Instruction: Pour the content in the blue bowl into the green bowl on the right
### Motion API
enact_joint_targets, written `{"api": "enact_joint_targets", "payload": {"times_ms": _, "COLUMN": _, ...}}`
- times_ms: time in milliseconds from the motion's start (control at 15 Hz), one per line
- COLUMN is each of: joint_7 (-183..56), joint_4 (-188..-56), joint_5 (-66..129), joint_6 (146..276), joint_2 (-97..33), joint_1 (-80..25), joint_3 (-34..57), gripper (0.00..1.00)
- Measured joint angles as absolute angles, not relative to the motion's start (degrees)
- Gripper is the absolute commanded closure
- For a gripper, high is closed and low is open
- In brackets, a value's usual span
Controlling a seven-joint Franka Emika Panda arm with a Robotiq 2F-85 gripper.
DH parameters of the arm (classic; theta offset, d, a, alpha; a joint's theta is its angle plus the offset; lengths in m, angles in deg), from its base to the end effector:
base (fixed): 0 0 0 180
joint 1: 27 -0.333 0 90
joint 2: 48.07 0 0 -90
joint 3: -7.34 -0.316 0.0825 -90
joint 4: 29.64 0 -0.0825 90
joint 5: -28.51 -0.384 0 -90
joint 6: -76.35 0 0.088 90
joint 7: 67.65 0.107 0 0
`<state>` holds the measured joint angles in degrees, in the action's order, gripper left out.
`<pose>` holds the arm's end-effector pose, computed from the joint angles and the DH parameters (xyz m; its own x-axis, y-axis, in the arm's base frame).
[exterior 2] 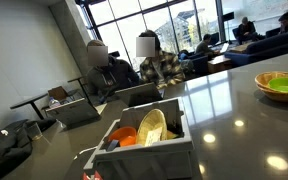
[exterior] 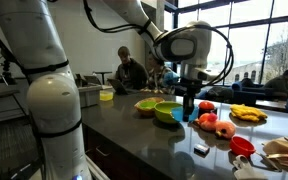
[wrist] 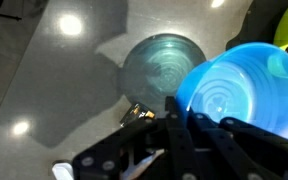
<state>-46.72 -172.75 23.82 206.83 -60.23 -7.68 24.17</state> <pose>0.3617 -0.2603 0.3584 0.5053 -0.8605 -0.0640 -0.8609 -0.4977 -0.1061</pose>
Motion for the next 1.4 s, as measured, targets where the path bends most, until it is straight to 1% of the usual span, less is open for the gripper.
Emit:
{"api": "enact_joint_targets", "payload": {"times_ms": 400, "joint_7": -46.7, "joint_4": -172.8, "joint_5": 23.8, "joint_6": 206.8, "joint_2": -60.2, "joint_1": -7.7, "joint_3": 23.8, "gripper": 0.99}}
{"api": "enact_joint_targets", "payload": {"times_ms": 467, "joint_7": -46.7, "joint_4": -172.8, "joint_5": 23.8, "joint_6": 206.8, "joint_2": -60.2, "joint_1": -7.7, "joint_3": 23.7, "gripper": 0.70}}
{"api": "enact_joint_targets", "payload": {"times_ms": 533, "joint_7": -46.7, "joint_4": -172.8, "joint_5": 23.8, "joint_6": 206.7, "joint_2": -60.2, "joint_1": -7.7, "joint_3": 23.6, "gripper": 0.68}}
{"api": "enact_joint_targets", "payload": {"times_ms": 667, "joint_7": -46.7, "joint_4": -172.8, "joint_5": 23.8, "joint_6": 206.6, "joint_2": -60.2, "joint_1": -7.7, "joint_3": 23.5, "gripper": 0.59}}
{"api": "enact_joint_targets", "payload": {"times_ms": 1133, "joint_7": -46.7, "joint_4": -173.1, "joint_5": 23.8, "joint_6": 206.6, "joint_2": -60.2, "joint_1": -7.8, "joint_3": 23.3, "gripper": 0.12}}
{"api": "enact_joint_targets", "payload": {"times_ms": 1200, "joint_7": -46.7, "joint_4": -173.4, "joint_5": 23.8, "joint_6": 206.6, "joint_2": -60.2, "joint_1": -7.8, "joint_3": 23.3, "gripper": 0.04}}
{"api": "enact_joint_targets", "payload": {"times_ms": 1267, "joint_7": -46.7, "joint_4": -173.9, "joint_5": 23.8, "joint_6": 206.9, "joint_2": -60.2, "joint_1": -7.8, "joint_3": 23.3, "gripper": 0.23}}
{"api": "enact_joint_targets", "payload": {"times_ms": 1400, "joint_7": -47.1, "joint_4": -175.6, "joint_5": 23.0, "joint_6": 208.3, "joint_2": -60.2, "joint_1": -7.8, "joint_3": 23.4, "gripper": 0.08}}
